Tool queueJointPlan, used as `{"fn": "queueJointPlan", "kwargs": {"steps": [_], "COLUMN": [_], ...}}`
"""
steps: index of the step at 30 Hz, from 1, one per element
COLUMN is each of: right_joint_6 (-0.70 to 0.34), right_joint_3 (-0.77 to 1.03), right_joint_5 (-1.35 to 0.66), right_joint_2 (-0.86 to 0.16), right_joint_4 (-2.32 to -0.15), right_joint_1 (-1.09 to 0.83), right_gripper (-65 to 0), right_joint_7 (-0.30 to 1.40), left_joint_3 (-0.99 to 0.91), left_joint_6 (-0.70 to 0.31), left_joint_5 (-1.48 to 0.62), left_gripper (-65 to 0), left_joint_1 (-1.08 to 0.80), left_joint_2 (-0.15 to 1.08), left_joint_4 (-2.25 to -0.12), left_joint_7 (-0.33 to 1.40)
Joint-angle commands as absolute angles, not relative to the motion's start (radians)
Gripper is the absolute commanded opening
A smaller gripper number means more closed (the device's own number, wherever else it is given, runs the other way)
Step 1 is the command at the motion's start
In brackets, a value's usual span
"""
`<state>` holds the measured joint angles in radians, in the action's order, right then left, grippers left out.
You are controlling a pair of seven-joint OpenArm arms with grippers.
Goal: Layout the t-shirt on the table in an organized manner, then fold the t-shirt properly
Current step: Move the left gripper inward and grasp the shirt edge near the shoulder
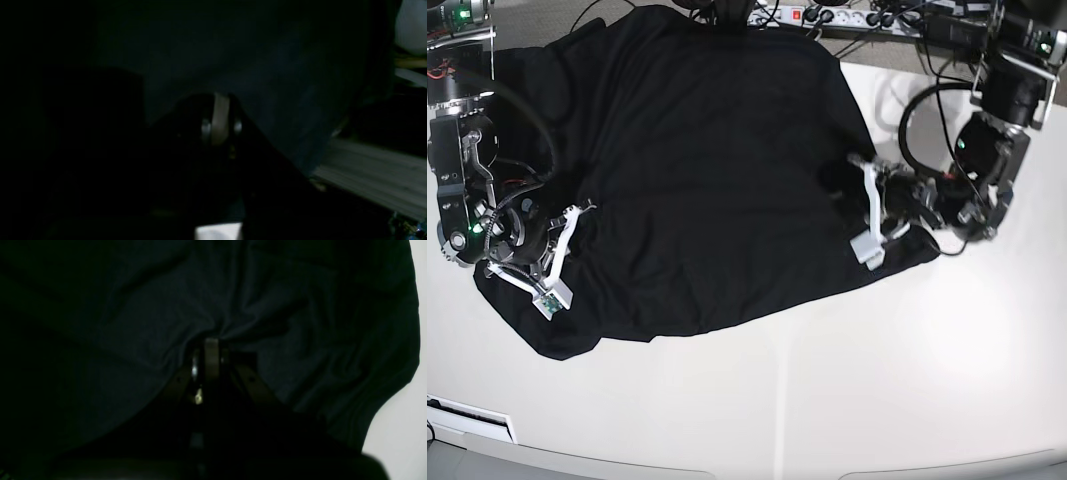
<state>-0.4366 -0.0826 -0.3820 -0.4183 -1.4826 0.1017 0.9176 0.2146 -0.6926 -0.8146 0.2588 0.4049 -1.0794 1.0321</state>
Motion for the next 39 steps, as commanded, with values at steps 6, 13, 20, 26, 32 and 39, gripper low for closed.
{"fn": "queueJointPlan", "kwargs": {"steps": [6, 13, 20, 26, 32, 39], "right_joint_6": [-0.446, -0.479, -0.479, -0.479, -0.574, -0.698], "right_joint_3": [-0.076, -0.076, -0.076, -0.076, -0.076, -0.078], "right_joint_5": [-0.39, -0.39, -0.39, -0.39, -0.5, -0.651], "right_joint_2": [-0.432, -0.432, -0.432, -0.432, -0.432, -0.404], "right_joint_4": [-1.499, -1.499, -1.499, -1.499, -1.499, -1.497], "right_joint_1": [0.125, 0.125, 0.125, 0.125, 0.121, 0.061], "right_gripper": [-65.0, -65.0, -65.0, -65.0, -65.0, -65.0], "right_joint_7": [0.914, 0.936, 0.94, 0.937, 0.94, 0.94], "left_joint_3": [0.261, 0.485, 0.626, 0.626, 0.599, 0.575], "left_joint_6": [-0.698, -0.537, -0.355, -0.326, -0.576, -0.698], "left_joint_5": [-0.576, -0.223, -0.077, -0.179, -0.653, -1.155], "left_gripper": [-65.0, -65.0, -65.0, -65.0, -65.0, -65.0], "left_joint_1": [0.242, 0.264, 0.405, 0.601, 0.713, 0.666], "left_joint_2": [0.472, 0.603, 0.657, 0.682, 0.69, 0.69], "left_joint_4": [-1.092, -1.091, -1.059, -0.971, -0.976, -0.978], "left_joint_7": [0.815, 0.539, 0.467, 0.494, 0.826, 1.214]}}
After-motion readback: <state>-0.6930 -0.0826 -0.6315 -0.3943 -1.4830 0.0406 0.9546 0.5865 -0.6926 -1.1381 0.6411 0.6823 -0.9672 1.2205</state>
